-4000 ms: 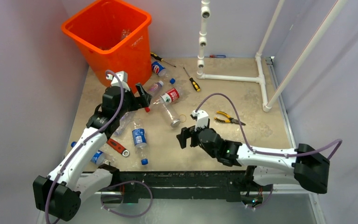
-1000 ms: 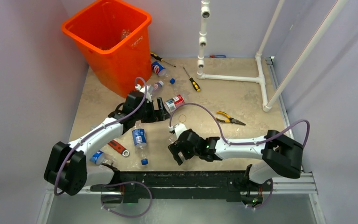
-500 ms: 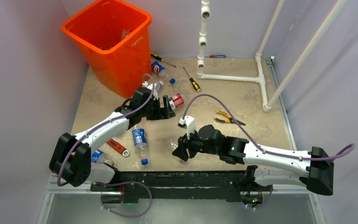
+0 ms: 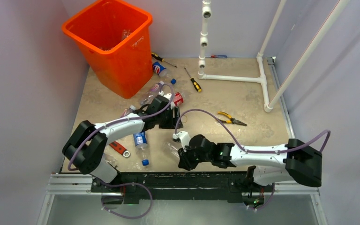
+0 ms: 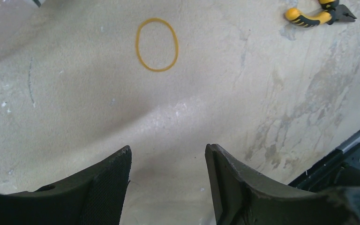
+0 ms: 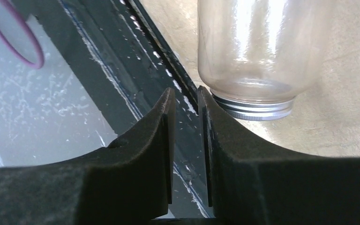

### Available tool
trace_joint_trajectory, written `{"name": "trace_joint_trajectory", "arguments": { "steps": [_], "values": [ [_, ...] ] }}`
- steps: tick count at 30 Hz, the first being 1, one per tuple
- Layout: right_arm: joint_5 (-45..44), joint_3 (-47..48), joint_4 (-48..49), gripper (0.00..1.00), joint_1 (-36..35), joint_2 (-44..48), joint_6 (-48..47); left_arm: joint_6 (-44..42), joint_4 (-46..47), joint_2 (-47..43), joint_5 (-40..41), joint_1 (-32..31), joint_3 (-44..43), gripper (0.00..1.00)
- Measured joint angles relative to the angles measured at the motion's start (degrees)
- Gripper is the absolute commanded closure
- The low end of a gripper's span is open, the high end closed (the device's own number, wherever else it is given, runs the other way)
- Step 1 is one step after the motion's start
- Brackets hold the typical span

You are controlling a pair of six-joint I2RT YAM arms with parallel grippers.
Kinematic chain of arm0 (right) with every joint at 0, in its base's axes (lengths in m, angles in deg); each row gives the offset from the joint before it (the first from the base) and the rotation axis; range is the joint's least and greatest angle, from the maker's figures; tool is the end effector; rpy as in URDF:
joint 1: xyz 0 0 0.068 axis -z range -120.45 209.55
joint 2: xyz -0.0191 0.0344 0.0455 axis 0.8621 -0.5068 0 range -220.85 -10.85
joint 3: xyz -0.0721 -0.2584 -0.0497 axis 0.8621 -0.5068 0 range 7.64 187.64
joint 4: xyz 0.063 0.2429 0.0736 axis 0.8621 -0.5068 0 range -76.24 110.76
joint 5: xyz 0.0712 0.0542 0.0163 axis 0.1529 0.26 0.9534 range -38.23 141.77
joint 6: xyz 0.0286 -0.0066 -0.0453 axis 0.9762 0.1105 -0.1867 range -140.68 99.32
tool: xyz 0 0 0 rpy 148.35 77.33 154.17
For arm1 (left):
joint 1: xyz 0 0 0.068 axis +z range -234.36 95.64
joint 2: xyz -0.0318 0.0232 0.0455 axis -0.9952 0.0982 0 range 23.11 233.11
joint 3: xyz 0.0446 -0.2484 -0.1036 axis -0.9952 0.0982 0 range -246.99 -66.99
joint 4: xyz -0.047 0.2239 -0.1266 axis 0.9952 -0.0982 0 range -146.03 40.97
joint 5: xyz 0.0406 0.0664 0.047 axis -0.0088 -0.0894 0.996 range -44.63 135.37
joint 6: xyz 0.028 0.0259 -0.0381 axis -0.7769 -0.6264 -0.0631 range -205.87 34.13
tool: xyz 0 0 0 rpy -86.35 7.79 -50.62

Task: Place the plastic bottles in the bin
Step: Pick up the plastic bottle from the corner of the board.

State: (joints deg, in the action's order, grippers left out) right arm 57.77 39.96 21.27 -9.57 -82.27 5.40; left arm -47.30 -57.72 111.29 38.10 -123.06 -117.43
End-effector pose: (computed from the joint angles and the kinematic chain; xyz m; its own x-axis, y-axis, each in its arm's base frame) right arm 0.0854 0.2344 0.1874 -0.6211 -0.4012 -0.6733 -0.7629 0.5061 0.4022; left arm 0.2449 -0.2020 0.1957 -0.8711 -0.0946 -0.4819 0.1856 0.8451 -0.5014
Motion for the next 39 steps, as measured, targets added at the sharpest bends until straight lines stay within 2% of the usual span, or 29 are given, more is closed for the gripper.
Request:
{"name": "trace_joint_trajectory", "arguments": {
  "steps": [5,12,18,23,27,32,39],
  "values": [
    [-2.4,-0.1,0.1,0.71,0.0,-2.9,1.7,0.3,0.3,-0.1,2.6,-0.1,1.7,0.44],
    [-7.0,-1.0,0.8,0.63,0.0,-5.9,5.7,1.0,0.5,-0.7,3.9,-0.8,5.7,0.48],
    [-11.5,-1.0,1.3,0.48,0.2,-7.3,8.7,1.6,0.9,-3.5,3.9,-2.0,9.1,0.51],
    [-13.1,-2.0,2.8,0.31,2.3,-6.6,10.5,2.7,1.3,-5.7,3.9,-2.4,10.5,0.53],
    [-12.4,-4.9,4.3,0.18,5.1,-2.8,11.8,3.0,1.4,-7.0,4.0,-2.6,11.2,0.54],
    [-9.3,-7.8,6.5,0.08,8.4,3.9,13.1,3.9,1.8,-8.3,4.1,-2.9,11.8,0.56],
    [-1.7,-10.0,12.9,0.06,11.1,6.9,16.6,5.0,2.3,-9.6,4.2,-4.2,13.7,0.59]
  ]
}}
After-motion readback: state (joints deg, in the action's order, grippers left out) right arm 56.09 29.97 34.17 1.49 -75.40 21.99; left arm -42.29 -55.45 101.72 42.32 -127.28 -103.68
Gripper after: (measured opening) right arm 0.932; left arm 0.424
